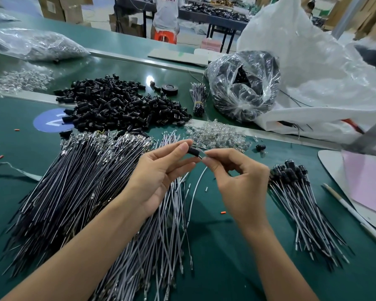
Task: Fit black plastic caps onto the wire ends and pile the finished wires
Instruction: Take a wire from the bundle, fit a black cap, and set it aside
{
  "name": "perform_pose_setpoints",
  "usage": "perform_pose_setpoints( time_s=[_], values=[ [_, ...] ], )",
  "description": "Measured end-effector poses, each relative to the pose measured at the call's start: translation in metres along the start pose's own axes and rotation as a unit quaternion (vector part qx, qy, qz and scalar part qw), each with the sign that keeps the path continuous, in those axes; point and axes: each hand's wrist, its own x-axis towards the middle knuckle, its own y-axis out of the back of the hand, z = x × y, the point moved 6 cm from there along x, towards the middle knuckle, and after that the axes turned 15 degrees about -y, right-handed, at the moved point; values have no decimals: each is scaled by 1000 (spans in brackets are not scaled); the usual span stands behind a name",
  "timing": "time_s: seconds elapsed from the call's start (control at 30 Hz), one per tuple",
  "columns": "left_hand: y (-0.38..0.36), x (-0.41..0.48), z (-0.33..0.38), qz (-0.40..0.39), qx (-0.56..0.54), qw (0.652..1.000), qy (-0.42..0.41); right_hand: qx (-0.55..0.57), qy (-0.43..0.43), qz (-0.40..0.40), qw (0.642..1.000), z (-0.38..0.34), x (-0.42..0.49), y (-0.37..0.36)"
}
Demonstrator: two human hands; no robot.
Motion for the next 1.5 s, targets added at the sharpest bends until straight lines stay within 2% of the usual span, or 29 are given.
perform_pose_setpoints(
  time_s=[0.1,0.2,0.37,0.9,1.23,1.5],
  values=[
    [4,2,6,13,8,999,-29,-13,-11,20,1000,1,3,8],
    [6,4,12,18,21,998,-59,-75,12,26,997,1,7,12],
    [10,4,12,32,24,997,-67,-147,41,24,988,-2,7,10],
    [14,4,3,42,-55,998,5,-37,52,1,998,-11,4,14],
    [5,3,5,-7,-5,1000,-5,-83,80,8,993,-10,3,10],
    [4,3,5,-16,8,999,-41,-114,105,62,986,-13,-4,5]
  ],
)
